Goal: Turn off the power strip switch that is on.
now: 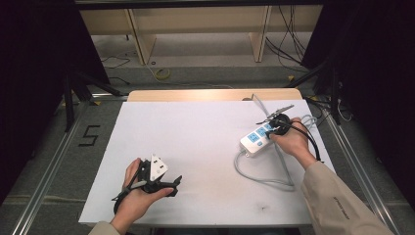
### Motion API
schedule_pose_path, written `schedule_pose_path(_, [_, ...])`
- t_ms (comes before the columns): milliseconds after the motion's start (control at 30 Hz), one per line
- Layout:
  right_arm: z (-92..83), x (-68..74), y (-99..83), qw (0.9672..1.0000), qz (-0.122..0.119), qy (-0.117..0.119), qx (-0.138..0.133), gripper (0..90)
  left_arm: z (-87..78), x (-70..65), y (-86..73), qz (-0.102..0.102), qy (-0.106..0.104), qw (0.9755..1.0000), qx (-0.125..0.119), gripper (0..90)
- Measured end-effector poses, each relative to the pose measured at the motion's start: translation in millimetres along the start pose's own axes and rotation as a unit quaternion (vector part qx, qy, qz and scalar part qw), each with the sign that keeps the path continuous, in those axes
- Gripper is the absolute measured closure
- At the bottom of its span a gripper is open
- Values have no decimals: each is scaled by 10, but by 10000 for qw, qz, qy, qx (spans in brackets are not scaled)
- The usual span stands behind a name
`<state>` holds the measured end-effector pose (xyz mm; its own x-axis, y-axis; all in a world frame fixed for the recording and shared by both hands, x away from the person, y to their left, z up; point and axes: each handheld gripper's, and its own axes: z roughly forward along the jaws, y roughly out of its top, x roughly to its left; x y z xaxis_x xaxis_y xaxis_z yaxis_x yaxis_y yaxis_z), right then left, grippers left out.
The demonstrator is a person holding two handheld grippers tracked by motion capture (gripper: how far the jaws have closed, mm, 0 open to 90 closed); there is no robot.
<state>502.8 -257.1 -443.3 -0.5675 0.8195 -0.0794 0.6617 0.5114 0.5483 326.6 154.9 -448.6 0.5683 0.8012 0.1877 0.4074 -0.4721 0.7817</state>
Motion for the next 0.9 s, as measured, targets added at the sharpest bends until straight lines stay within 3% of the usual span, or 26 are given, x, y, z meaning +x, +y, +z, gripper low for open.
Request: schedule_pose_path(900, [-3,-3,-10,10000,57,32,-51,900,-5,5,0,25,-6,10000,9,90])
